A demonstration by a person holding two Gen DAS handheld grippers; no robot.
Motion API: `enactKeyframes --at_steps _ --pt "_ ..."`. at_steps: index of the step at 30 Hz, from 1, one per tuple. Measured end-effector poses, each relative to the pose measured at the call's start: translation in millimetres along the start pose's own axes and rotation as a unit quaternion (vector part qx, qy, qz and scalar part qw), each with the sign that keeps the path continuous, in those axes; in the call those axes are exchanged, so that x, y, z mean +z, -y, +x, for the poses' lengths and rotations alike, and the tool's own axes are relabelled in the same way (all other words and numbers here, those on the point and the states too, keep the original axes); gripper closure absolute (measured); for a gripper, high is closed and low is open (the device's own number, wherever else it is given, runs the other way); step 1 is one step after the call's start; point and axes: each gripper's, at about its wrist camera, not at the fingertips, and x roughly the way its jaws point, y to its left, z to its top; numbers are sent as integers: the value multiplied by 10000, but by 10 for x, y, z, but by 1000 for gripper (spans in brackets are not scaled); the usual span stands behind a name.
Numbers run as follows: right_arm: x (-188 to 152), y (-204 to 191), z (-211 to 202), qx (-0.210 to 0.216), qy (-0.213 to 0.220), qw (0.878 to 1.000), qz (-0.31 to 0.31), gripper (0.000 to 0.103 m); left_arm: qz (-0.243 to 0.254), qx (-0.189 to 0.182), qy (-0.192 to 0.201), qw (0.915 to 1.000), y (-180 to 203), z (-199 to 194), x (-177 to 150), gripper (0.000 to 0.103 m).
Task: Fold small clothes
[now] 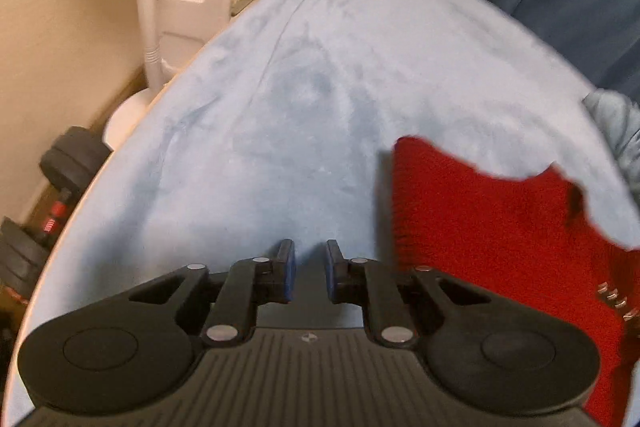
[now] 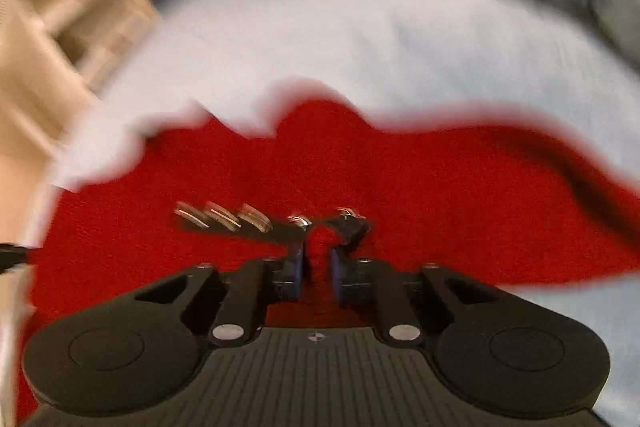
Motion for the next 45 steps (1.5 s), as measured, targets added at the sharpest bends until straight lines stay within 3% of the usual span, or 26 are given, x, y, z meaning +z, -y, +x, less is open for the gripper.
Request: enactKeyframes --at_steps 1,2,3,4,5,8,10,12,14,18,19,20,21,22,24,25,27,31,34,36,39,42,45 --pt "-18 47 -52 133 111 9998 79 85 47 -202 72 9998 36 -80 -10 61" --pt "-35 79 -126 189 201 9995 165 76 146 -318 128 9993 98 -157 -30 51" --pt "-59 117 -233 170 330 9989 292 67 291 -356 202 9987 175 -231 -51 34" --pt "-99 215 -389 191 572 9970 487 51 504 -407 282 9975 264 -310 -79 21" --pt "-158 332 -546 213 860 9936 705 48 713 -453 391 9957 371 -392 -120 17" --pt "-441 895 -968 -190 1519 9736 1693 47 960 -664 376 9925 649 -518 -266 16" --pt "-637 1233 -1205 -1049 1790 9598 1892 47 892 -875 244 9919 738 -550 -383 16" --pt "-712 1432 -1319 -1887 1762 9563 1372 46 863 -992 111 9913 816 -593 -500 16" --pt "-737 1568 -1323 -2455 1527 9552 628 39 919 -1062 4 9901 869 -622 -616 16" --pt "-736 1849 -1100 -3155 892 9412 -810 34 1159 -1035 -145 9877 982 -735 -808 16" --pt "-711 1895 -1011 -3238 773 9356 -1173 35 1189 -1023 -178 9875 998 -748 -835 16" --pt "-721 1900 -984 -3244 676 9331 -1395 44 1212 -1008 -217 9873 1022 -769 -861 16" --pt "-689 1914 -948 -3118 570 9361 -1526 62 1222 -974 -254 9874 1043 -783 -881 16" --pt "-627 1887 -928 -3020 462 9395 -1550 92 1228 -938 -282 9876 1047 -792 -885 16" --pt "-501 1840 -1100 -2715 532 9513 -1359 92 1241 -876 -305 9879 1077 -834 -895 16" --pt "-410 1790 -1308 -2273 688 9651 -1106 93 1232 -855 -301 9882 1089 -861 -894 16" --pt "-180 1713 -1639 -1870 1002 9733 -875 93 1167 -872 -333 9888 1100 -920 -876 16" --pt "407 1725 -2443 -1858 1653 9677 -410 93 979 -939 -389 9900 1152 -1010 -854 16" --pt "639 1789 -2770 -2464 1811 9516 -303 93 933 -1021 -435 9894 1216 -1078 -850 16" --pt "720 1906 -2680 -2816 1508 9473 -259 103 900 -1034 -479 9894 1235 -1106 -852 16" --pt "721 2019 -2389 -3353 994 9364 -275 103 867 -923 -532 9905 1192 -1114 -846 16" --pt "682 1945 -2222 -3143 974 9442 -166 103 825 -865 -538 9914 1055 -1121 -816 16" --pt "603 1829 -2185 -2350 979 9670 61 103 752 -854 -528 9921 897 -1134 -789 16"
